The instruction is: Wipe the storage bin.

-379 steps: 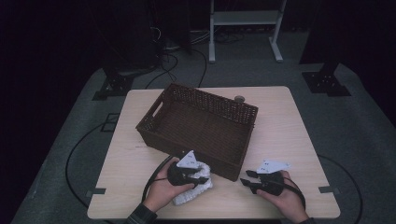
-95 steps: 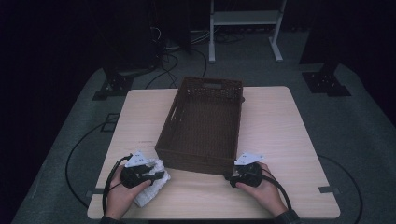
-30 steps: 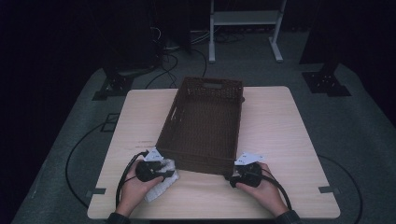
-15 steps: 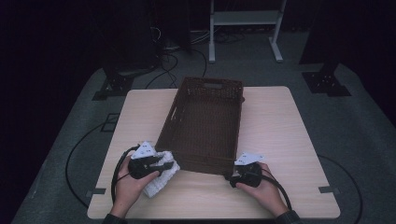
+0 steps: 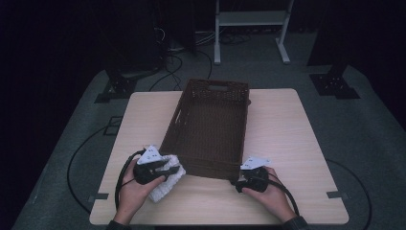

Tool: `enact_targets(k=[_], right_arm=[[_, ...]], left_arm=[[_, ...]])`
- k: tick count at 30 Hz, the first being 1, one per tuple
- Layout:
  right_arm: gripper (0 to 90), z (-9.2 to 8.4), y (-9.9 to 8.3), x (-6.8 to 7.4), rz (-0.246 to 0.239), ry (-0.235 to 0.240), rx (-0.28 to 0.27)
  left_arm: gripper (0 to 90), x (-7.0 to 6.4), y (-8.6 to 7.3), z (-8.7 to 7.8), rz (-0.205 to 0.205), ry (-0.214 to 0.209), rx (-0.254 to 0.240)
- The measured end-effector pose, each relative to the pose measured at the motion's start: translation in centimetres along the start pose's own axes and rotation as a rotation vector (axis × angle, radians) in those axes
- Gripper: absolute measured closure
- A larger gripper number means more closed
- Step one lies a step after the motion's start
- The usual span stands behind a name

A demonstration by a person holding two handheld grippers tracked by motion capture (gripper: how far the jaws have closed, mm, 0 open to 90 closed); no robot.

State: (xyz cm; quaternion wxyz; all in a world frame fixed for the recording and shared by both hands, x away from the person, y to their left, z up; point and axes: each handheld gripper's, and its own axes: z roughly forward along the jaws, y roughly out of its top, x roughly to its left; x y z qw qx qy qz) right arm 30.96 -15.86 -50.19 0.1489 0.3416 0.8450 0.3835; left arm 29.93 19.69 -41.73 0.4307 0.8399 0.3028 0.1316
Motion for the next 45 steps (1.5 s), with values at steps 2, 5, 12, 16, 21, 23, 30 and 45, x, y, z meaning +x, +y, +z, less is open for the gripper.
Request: enact_targets(k=[2,5,12,16,21,23,30,45], right_arm=[[29.4,0.0,0.0,0.0,0.001,0.000,0.000],[29.4,0.0,0.0,0.0,0.002,0.000,0.001],[29.4,0.0,0.0,0.0,0.000,-0.001,0.000],[29.4,0.0,0.0,0.0,0.000,0.000,0.000],[29.4,0.0,0.0,0.0,0.000,-0.001,0.000],[29.4,0.0,0.0,0.0,0.000,0.000,0.001],[29.4,0.0,0.0,0.0,0.000,0.000,0.000],[29.5,0.0,0.0,0.0,-0.001,0.001,0.001]], left_arm=[[67.4,0.0,-0.2,0.3,-0.010,0.001,-0.014],[67.6,0.0,-0.4,0.6,-0.026,-0.008,-0.012],[68.0,0.0,-1.2,1.5,-0.027,-0.011,-0.028],[67.8,-0.1,-1.8,2.4,-0.020,-0.017,-0.003],[68.0,-0.3,-2.4,3.6,-0.009,-0.021,0.049],[68.0,-0.4,-2.6,4.1,-0.011,-0.027,0.069],[66.9,-1.1,-3.1,5.7,-0.005,-0.012,0.141],[66.4,-1.7,-1.8,4.1,0.005,0.007,0.078]])
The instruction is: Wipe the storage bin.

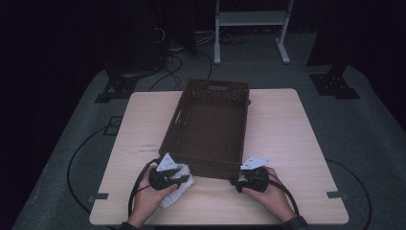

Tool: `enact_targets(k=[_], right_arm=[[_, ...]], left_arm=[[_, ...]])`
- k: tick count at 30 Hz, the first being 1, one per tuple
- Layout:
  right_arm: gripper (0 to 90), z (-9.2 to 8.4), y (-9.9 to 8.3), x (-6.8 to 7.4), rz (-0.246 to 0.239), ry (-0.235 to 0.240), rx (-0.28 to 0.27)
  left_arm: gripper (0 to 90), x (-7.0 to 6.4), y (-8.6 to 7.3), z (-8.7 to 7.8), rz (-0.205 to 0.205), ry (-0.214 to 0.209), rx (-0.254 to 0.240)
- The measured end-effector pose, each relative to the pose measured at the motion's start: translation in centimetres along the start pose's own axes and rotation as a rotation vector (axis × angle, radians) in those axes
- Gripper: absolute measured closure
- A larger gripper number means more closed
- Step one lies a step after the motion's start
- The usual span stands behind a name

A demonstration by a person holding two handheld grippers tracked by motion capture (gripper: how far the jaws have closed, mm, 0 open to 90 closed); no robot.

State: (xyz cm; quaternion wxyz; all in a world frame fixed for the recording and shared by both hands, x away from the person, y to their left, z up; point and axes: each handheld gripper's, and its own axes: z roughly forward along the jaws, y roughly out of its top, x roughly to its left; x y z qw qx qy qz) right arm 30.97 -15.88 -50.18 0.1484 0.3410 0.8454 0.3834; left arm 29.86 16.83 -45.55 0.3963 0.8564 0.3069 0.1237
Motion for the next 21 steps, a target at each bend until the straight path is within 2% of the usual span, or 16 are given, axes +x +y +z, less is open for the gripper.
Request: enact_targets(k=[3,7,8,14,18,21], right_arm=[[29.5,0.0,0.0,0.0,0.000,0.001,0.000],[29.5,0.0,0.0,0.0,0.000,0.000,0.000],[29.5,0.0,0.0,0.0,0.000,0.000,0.000],[29.5,0.0,0.0,0.0,0.003,0.001,0.000],[29.6,0.0,0.0,0.0,0.003,0.001,0.000],[29.6,0.0,0.0,0.0,0.003,0.001,0.000]], left_arm=[[66.7,-0.1,0.6,-1.0,-0.004,0.002,-0.058],[66.8,-0.5,1.4,-2.2,0.012,0.005,-0.112],[66.8,-0.5,1.4,-2.2,0.012,0.005,-0.112],[66.8,-1.2,2.6,-3.5,0.041,-0.013,-0.194],[66.9,-1.3,2.8,-3.3,0.047,-0.024,-0.204],[67.3,-1.3,2.6,-2.8,0.041,-0.040,-0.194]])
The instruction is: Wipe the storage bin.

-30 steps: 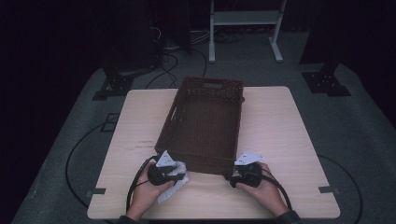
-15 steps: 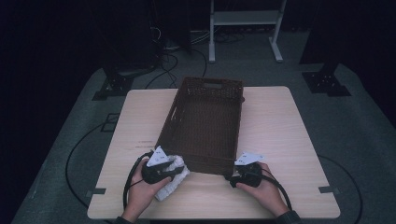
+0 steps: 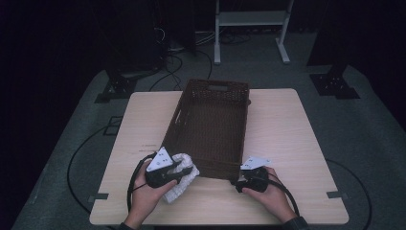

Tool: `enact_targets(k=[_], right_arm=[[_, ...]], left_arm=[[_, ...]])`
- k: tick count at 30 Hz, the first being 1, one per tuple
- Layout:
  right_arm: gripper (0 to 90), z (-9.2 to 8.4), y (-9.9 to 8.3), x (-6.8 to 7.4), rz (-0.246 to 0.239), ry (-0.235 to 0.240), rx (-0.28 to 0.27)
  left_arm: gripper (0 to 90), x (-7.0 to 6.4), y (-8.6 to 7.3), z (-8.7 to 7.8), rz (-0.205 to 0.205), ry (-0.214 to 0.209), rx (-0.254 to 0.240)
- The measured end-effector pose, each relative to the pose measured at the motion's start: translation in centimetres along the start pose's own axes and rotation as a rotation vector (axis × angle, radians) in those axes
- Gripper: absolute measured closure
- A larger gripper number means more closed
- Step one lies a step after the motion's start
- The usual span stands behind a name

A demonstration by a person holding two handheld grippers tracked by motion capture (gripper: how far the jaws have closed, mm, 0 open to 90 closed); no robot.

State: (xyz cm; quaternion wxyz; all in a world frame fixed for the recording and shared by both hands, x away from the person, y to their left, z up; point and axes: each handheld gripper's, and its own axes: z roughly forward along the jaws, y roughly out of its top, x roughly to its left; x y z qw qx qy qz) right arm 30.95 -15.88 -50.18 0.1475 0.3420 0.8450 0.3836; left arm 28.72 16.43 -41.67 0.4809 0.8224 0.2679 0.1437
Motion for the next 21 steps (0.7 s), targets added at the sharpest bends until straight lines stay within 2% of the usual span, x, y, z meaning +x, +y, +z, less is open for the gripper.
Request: enact_targets(k=[13,21], right_arm=[[29.6,0.0,0.0,0.0,-0.003,-0.001,-0.001],[29.6,0.0,0.0,0.0,-0.002,-0.001,0.000]], left_arm=[[67.2,-0.1,-1.4,2.8,-0.006,-0.050,0.073],[67.4,-0.2,-1.8,3.5,-0.007,-0.070,0.096]])
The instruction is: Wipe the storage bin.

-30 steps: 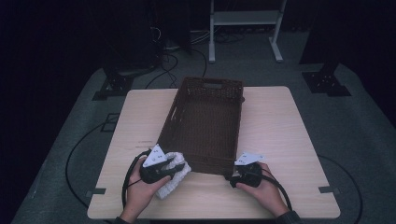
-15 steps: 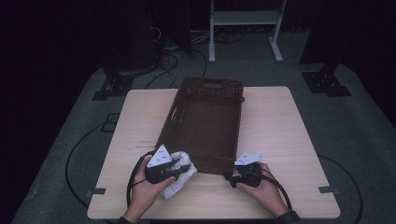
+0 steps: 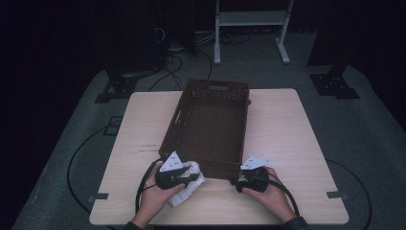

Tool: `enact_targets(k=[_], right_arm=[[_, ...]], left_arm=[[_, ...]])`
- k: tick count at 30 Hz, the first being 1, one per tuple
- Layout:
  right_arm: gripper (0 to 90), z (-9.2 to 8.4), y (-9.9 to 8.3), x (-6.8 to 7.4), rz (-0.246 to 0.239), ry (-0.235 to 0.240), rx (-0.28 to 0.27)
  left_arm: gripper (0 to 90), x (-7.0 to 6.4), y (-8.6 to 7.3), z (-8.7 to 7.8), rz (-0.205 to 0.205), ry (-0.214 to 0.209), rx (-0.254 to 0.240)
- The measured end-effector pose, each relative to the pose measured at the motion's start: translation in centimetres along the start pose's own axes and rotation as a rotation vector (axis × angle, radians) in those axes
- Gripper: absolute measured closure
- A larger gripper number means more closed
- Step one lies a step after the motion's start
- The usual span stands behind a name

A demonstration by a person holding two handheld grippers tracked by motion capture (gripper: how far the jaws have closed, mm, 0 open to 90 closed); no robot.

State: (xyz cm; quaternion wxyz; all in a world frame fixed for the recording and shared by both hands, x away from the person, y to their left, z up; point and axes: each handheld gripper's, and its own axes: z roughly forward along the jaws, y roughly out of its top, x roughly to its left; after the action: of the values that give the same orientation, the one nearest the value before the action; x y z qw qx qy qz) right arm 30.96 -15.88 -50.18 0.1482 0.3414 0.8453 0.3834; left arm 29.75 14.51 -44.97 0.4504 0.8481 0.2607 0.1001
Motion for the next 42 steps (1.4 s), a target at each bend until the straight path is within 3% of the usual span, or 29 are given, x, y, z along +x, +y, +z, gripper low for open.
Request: enact_targets(k=[14,18,23,29,33,37,42], right_arm=[[29.6,0.0,0.0,0.0,0.000,0.000,0.000],[29.6,0.0,0.0,0.0,0.000,0.000,0.000],[29.6,0.0,0.0,0.0,0.000,0.000,0.000],[29.6,0.0,0.0,0.0,0.000,0.000,0.000],[29.6,0.0,0.0,0.0,0.001,0.001,0.000],[29.6,0.0,0.0,0.0,0.003,0.001,-0.001],[29.6,0.0,0.0,0.0,0.004,0.001,-0.001]], left_arm=[[67.7,-0.2,-1.1,2.9,-0.001,-0.035,0.101],[67.8,-0.3,-1.1,3.0,0.015,-0.031,0.108],[67.9,-0.5,-0.5,2.2,0.020,-0.031,0.076],[67.9,-1.1,0.9,0.4,0.036,-0.018,-0.023],[68.0,-1.3,1.8,-0.6,0.047,-0.018,-0.064],[68.0,-1.5,2.6,-1.1,0.055,-0.014,-0.087],[68.1,-1.5,2.6,-0.7,0.047,-0.027,-0.074]])
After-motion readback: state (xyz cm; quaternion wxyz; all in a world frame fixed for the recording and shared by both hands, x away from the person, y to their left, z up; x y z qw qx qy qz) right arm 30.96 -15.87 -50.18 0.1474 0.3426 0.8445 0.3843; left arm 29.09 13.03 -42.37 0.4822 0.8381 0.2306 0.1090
